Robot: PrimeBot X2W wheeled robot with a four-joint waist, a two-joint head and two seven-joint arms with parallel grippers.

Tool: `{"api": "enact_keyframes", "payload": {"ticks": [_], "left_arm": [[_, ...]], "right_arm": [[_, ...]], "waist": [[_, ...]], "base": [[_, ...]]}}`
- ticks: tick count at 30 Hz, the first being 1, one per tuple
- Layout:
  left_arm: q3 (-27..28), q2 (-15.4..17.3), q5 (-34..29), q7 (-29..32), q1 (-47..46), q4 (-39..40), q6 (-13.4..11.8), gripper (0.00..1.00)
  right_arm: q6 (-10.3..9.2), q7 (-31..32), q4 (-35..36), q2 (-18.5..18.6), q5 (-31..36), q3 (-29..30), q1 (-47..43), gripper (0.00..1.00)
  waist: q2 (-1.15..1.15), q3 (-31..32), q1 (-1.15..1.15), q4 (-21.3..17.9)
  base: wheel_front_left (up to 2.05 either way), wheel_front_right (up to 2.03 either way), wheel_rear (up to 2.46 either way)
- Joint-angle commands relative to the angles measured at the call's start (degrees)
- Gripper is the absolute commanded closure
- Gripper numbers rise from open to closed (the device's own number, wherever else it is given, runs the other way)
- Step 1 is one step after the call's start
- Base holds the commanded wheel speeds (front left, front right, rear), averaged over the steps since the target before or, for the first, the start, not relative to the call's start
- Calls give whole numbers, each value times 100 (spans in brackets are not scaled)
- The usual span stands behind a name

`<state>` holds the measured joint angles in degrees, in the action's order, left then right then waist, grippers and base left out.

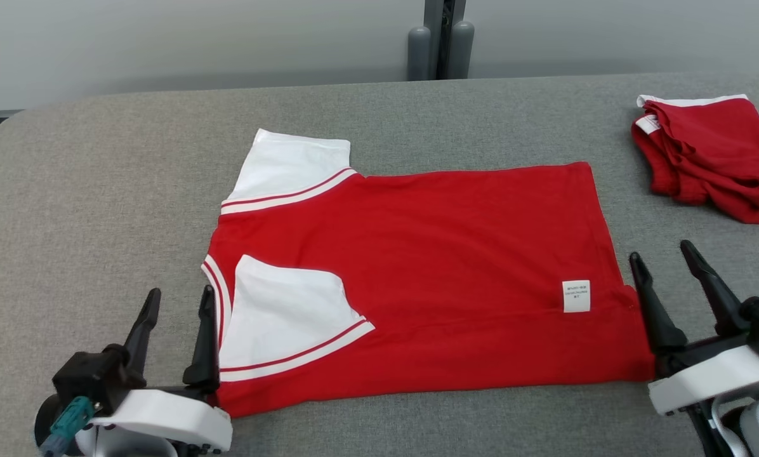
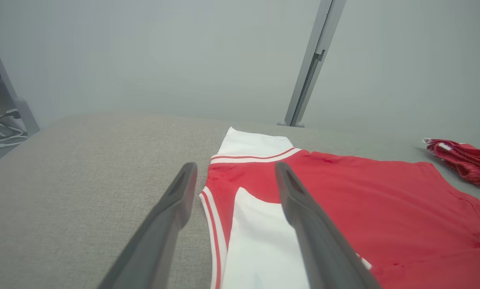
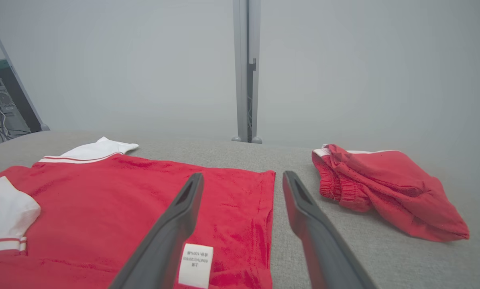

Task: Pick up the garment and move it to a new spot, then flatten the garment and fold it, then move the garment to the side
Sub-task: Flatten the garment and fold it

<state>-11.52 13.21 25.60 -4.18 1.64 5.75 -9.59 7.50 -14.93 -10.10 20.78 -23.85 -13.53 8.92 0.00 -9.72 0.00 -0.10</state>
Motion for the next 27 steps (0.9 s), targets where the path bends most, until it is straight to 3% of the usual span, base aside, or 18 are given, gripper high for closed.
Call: {"api": "enact_keyframes", "payload": {"ticks": [1, 7, 14, 24, 27], "left_arm": [[-57, -40, -60, -36, -151, -52, 51, 0], [-288, -237, -125, -102, -685, -366, 115, 0], [-334, -418, -91, -174, -1545, -1043, 211, 0], [-411, -369, -220, 444, -3710, -2782, 365, 0], [-381, -357, -68, 713, -4319, -3356, 548, 0]], "right_arm": [[-2, -37, 121, -132, 132, 71, 15, 0], [-1, -37, 300, -511, 501, -87, -31, 0], [-1, -38, 309, -656, 529, -107, 145, 0], [-1, -38, 358, -462, 476, -143, 493, 0], [-1, -39, 374, -435, 475, -196, 587, 0]], "waist": [[0, -6, 0, -17], [0, -116, 0, -90], [0, -407, 0, -158], [0, -1210, 0, -232], [0, -1420, 0, -281]], "base": [[0, 0, 0], [0, 0, 0], [0, 0, 0], [0, 0, 0], [0, 0, 0]]}}
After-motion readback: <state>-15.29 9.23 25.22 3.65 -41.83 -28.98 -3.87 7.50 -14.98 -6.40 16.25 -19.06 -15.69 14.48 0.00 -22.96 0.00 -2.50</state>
